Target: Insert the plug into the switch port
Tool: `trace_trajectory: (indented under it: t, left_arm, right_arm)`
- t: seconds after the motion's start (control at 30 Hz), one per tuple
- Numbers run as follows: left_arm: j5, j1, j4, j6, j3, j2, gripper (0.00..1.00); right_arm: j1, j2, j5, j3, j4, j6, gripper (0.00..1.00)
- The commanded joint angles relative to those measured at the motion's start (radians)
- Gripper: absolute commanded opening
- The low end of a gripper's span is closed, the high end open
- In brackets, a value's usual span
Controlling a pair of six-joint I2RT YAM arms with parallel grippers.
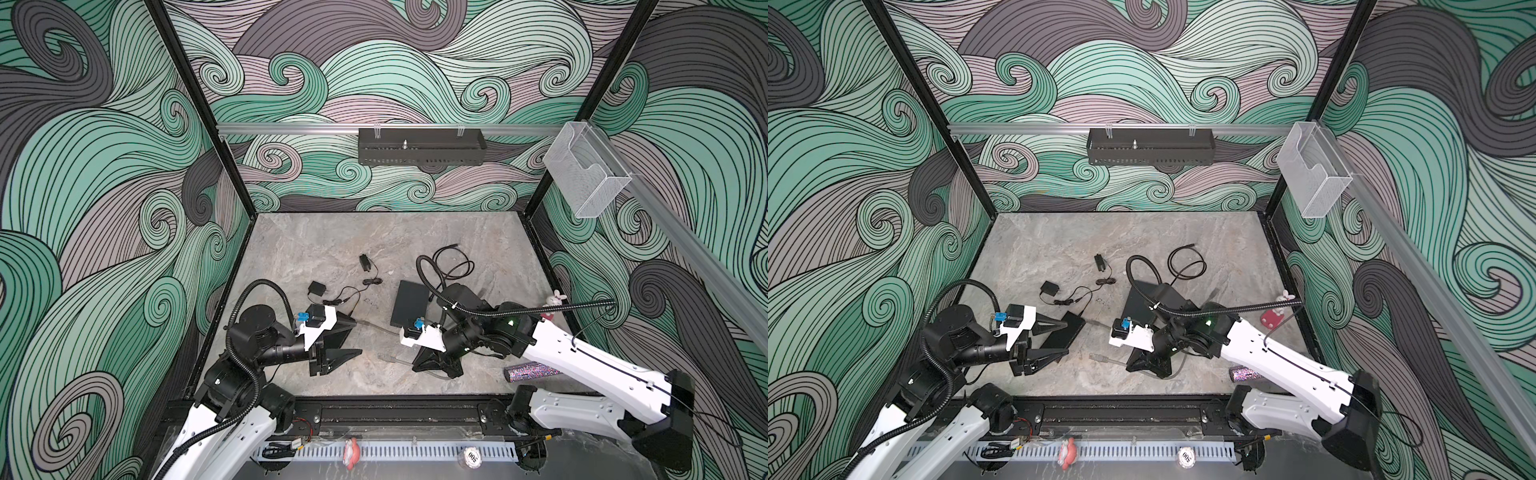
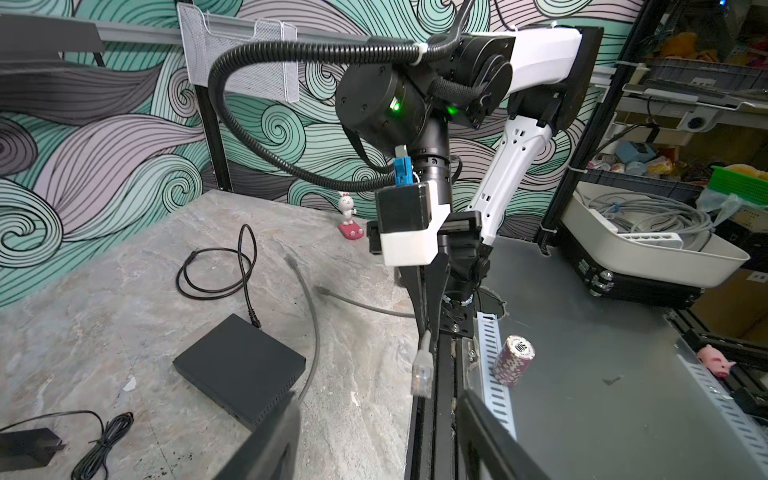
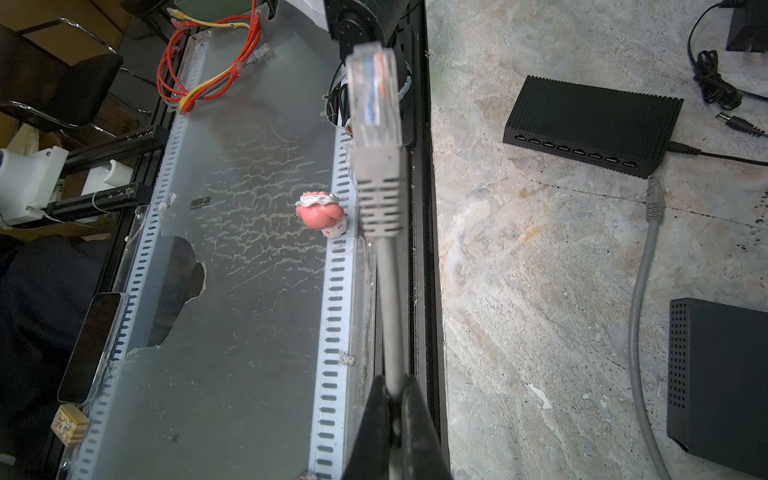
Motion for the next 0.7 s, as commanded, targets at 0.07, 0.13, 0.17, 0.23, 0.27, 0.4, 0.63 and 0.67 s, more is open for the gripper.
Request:
trace_trajectory:
  t: [0.07, 0.13, 0.17, 0.23, 0.27, 0.4, 0.63, 0.67]
  left_arm:
    - [0.058, -0.010, 0.059, -0.028, -0.014, 0.042, 0.64]
    - [0.074, -0.013, 0.055, -0.016, -0.005, 0.068, 0.64]
    - [0.086, -0.016, 0.050, -0.007, 0.002, 0.083, 0.64]
    - [0.118, -0.021, 0.049, 0.011, 0.009, 0.110, 0.64]
    - [0.133, -0.026, 0.051, 0.019, 0.011, 0.121, 0.64]
    - [0.158, -0.054, 0.043, 0.054, 0.033, 0.167, 0.63]
    - [0.105, -0.099, 0.025, 0.086, 0.055, 0.229, 0.58]
    - [0.101, -0.104, 0.027, 0.086, 0.054, 0.237, 0.57]
  right_arm:
    - [-0.005, -0.005, 0.014, 0.046, 0.033, 0.014, 0.00]
    - [-0.005, -0.014, 0.023, 0.047, 0.043, 0.011, 0.00]
    - [-0.005, -0.016, 0.024, 0.046, 0.046, 0.007, 0.00]
    - [-0.004, -0.021, 0.013, 0.047, 0.046, -0.001, 0.00]
    - [-0.003, -0.024, 0.006, 0.044, 0.046, -0.005, 0.00]
    - [-0.003, -0.033, 0.028, 0.040, 0.053, 0.008, 0.00]
    - [-0.003, -0.035, 0.065, 0.040, 0.058, 0.035, 0.00]
    - [-0.003, -0.033, 0.064, 0.041, 0.058, 0.037, 0.00]
